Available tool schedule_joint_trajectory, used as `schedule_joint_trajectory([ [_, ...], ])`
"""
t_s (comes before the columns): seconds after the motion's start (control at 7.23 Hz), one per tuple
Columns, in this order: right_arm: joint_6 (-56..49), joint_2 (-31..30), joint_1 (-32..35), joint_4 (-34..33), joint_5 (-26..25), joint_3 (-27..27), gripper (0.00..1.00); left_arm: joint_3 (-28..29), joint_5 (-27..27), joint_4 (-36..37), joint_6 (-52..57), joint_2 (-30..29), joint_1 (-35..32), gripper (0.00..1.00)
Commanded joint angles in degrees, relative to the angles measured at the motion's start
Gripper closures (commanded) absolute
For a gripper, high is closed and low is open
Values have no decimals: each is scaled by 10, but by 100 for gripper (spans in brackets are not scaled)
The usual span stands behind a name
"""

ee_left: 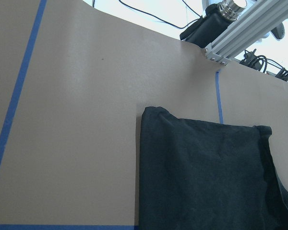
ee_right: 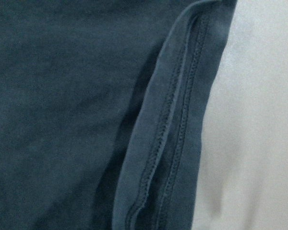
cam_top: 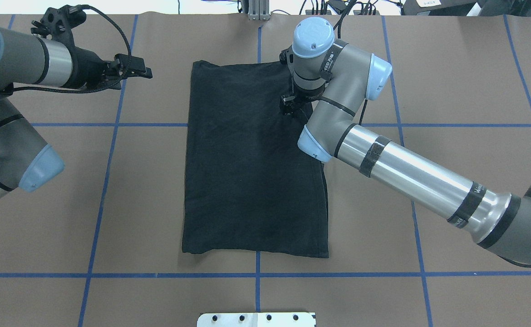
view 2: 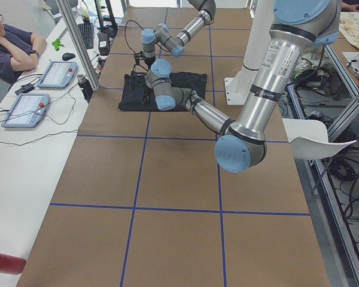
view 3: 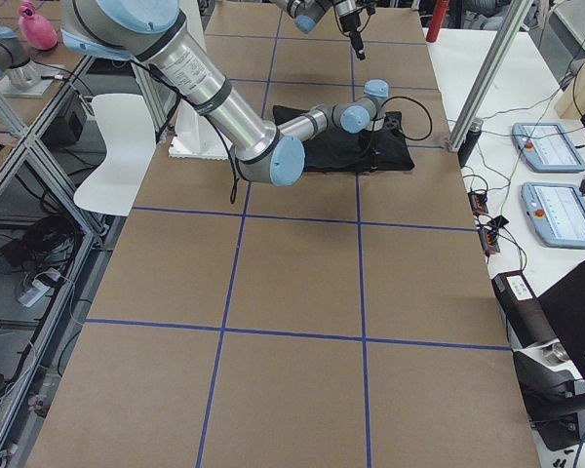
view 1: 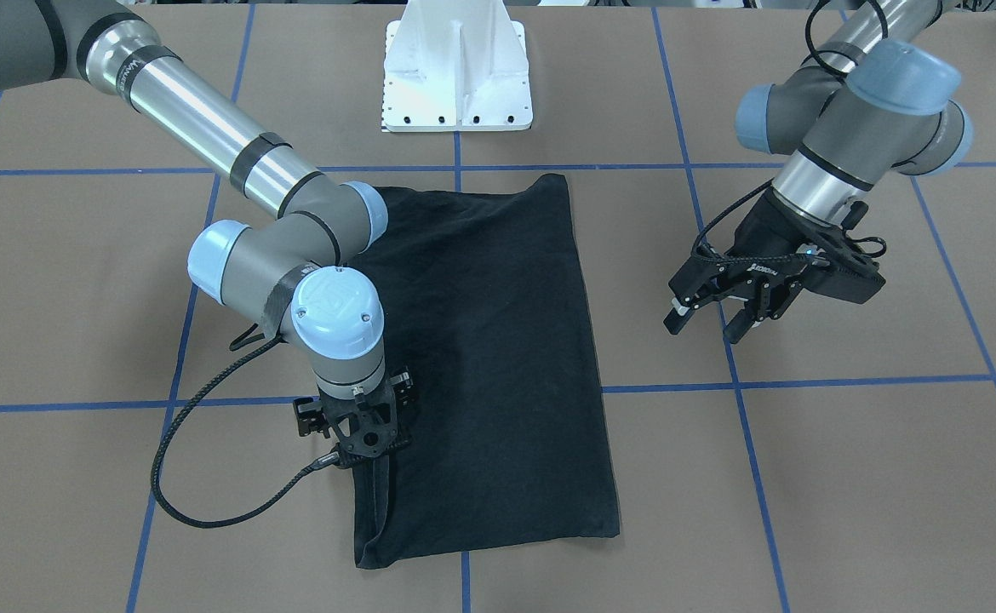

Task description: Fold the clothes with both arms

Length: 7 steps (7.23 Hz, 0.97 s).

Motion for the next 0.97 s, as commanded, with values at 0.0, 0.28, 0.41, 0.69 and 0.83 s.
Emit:
schedule_joint_trajectory([
  [0.0,-14,0,6,-2,1,-18,1,-4,0,0,-1,0,1,0],
  [0.28,-38,-3,21,-2,6,-28,1,-30,0,44,-2,-3,4,0],
  [0.41,-57,-4,34,-2,15,-28,1,-44,0,69,-2,-5,6,0],
  [0.69,-65,-10,42,-3,25,-28,1,-46,0,70,-2,-6,6,0],
  [0.83,-64,-10,52,-3,49,-27,1,-46,0,70,-1,-5,6,0],
])
